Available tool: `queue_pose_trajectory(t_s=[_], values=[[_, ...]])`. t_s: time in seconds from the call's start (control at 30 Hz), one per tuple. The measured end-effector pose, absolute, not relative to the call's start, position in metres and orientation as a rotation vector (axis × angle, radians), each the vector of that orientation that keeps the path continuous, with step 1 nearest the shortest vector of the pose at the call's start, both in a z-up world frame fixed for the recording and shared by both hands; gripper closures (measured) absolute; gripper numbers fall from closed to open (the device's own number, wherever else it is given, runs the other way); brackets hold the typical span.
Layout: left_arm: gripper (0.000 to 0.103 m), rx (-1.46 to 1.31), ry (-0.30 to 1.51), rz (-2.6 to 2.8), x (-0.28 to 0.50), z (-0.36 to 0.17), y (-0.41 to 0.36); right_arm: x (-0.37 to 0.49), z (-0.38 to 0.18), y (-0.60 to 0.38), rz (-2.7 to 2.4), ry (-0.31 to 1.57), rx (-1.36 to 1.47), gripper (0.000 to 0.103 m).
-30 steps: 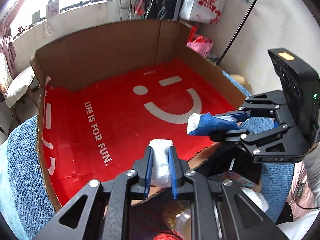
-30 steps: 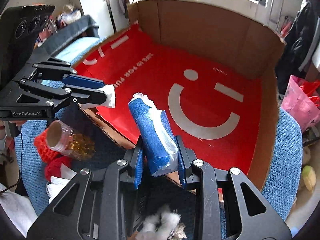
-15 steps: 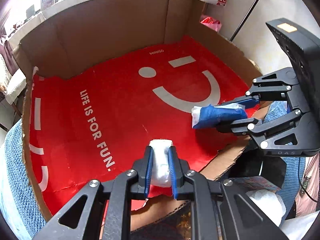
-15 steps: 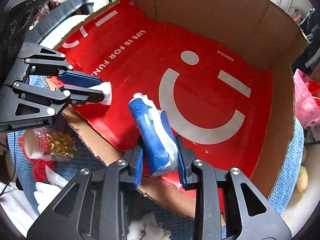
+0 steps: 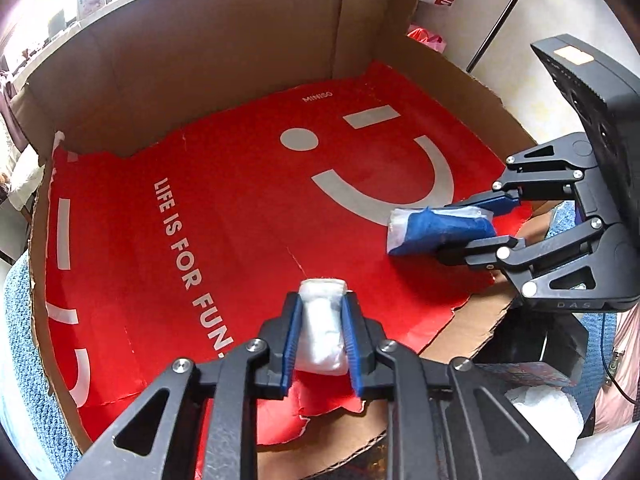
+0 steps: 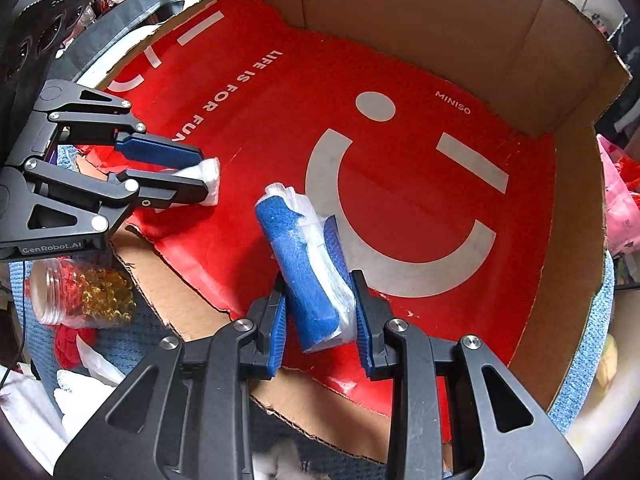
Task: Organize soft objects
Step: 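Open both tools to drop the towel and sock into the box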
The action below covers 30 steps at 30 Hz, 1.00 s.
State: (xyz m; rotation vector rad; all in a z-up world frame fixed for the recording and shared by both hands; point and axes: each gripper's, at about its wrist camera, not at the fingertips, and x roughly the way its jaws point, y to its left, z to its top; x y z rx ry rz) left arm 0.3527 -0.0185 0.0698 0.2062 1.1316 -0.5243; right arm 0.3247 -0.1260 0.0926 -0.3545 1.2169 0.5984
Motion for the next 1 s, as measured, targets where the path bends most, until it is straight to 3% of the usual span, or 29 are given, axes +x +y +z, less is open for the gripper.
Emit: queue_pose_trajectory(t_s=[0.4, 0.47, 0.53, 1.0], values=[[0.05, 0.209, 1.12, -0.516, 0.354, 0.071, -0.015, 0.33, 0.09, -0.119, 0.618, 1.229, -0.356, 0.072], [0.047, 0.203, 1.113, -0.517, 0.353, 0.073, -0.013, 0.332, 0.09, -0.12, 0.623, 1.233, -0.345, 0.065], [0.041, 0.202, 1.103, -0.515, 0.353, 0.076, -0.012, 0.334, 0.09, -0.122, 0.628, 1.234, -0.337, 0.042], [0.018, 0.155, 1.0, -0.468, 0.333, 0.112, 0.004, 0.323, 0.112, -0.131, 0.611, 1.173, -0.29, 0.041]])
